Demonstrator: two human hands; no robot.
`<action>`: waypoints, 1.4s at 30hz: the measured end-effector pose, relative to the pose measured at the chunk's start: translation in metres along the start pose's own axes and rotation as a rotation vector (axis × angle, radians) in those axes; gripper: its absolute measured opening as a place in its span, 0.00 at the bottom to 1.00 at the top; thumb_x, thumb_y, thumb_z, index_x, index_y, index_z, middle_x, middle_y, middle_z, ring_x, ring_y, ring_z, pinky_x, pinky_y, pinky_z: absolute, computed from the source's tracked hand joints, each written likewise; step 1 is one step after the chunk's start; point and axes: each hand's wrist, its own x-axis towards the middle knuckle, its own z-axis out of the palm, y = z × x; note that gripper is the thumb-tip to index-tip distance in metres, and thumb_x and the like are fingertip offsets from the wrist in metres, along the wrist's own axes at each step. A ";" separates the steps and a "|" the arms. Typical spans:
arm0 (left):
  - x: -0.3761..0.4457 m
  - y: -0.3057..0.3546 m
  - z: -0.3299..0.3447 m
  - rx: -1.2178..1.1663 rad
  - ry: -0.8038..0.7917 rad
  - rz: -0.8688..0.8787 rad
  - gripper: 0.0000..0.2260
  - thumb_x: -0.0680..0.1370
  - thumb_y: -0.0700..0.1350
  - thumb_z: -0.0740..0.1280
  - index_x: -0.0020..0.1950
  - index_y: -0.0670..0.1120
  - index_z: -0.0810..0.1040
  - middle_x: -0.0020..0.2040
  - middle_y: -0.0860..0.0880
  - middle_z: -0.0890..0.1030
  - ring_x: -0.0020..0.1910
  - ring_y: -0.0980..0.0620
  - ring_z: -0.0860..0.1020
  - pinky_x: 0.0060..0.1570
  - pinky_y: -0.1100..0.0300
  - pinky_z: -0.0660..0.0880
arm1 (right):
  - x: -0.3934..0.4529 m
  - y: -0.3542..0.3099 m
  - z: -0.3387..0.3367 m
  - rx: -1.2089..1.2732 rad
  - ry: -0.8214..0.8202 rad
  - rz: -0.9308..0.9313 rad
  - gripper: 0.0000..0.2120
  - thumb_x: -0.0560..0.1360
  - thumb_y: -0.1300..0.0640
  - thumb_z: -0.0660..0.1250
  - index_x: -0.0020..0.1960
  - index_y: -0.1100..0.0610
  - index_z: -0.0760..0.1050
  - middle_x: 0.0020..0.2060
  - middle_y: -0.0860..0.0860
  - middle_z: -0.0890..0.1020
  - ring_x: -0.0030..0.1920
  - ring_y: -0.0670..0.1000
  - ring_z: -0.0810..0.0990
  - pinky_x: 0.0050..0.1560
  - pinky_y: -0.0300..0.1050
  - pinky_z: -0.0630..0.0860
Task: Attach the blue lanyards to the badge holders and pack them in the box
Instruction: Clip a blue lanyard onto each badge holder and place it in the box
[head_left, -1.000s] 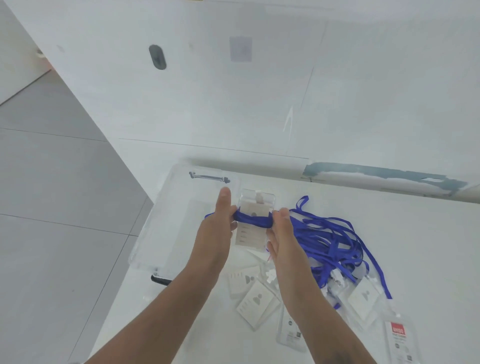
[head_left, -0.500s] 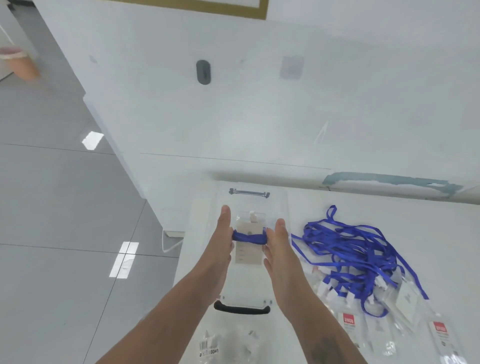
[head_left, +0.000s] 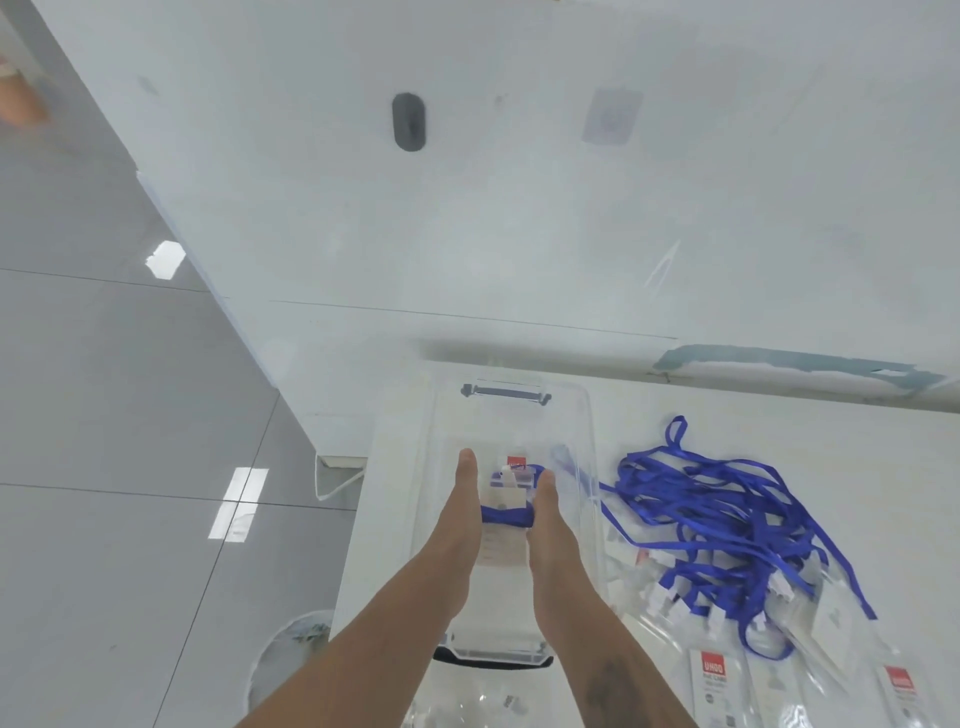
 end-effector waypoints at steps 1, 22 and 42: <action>0.003 -0.001 0.002 -0.010 -0.006 -0.012 0.26 0.81 0.66 0.49 0.44 0.48 0.75 0.26 0.59 0.79 0.43 0.56 0.74 0.47 0.65 0.68 | 0.003 0.001 0.001 -0.002 0.006 0.015 0.25 0.81 0.35 0.48 0.59 0.48 0.77 0.45 0.48 0.82 0.44 0.47 0.79 0.44 0.42 0.69; 0.045 -0.012 0.019 -0.006 0.035 -0.152 0.24 0.82 0.63 0.50 0.38 0.48 0.71 0.36 0.51 0.76 0.33 0.55 0.71 0.31 0.64 0.65 | 0.045 0.002 0.015 -0.124 0.115 0.169 0.31 0.81 0.36 0.45 0.74 0.54 0.65 0.71 0.56 0.72 0.66 0.57 0.74 0.70 0.50 0.70; 0.035 -0.013 0.021 0.038 -0.039 -0.160 0.24 0.81 0.66 0.50 0.42 0.49 0.72 0.38 0.51 0.76 0.34 0.55 0.73 0.33 0.62 0.68 | -0.058 -0.039 -0.029 0.084 -0.013 0.038 0.20 0.78 0.33 0.52 0.55 0.44 0.74 0.48 0.45 0.80 0.51 0.44 0.79 0.65 0.42 0.63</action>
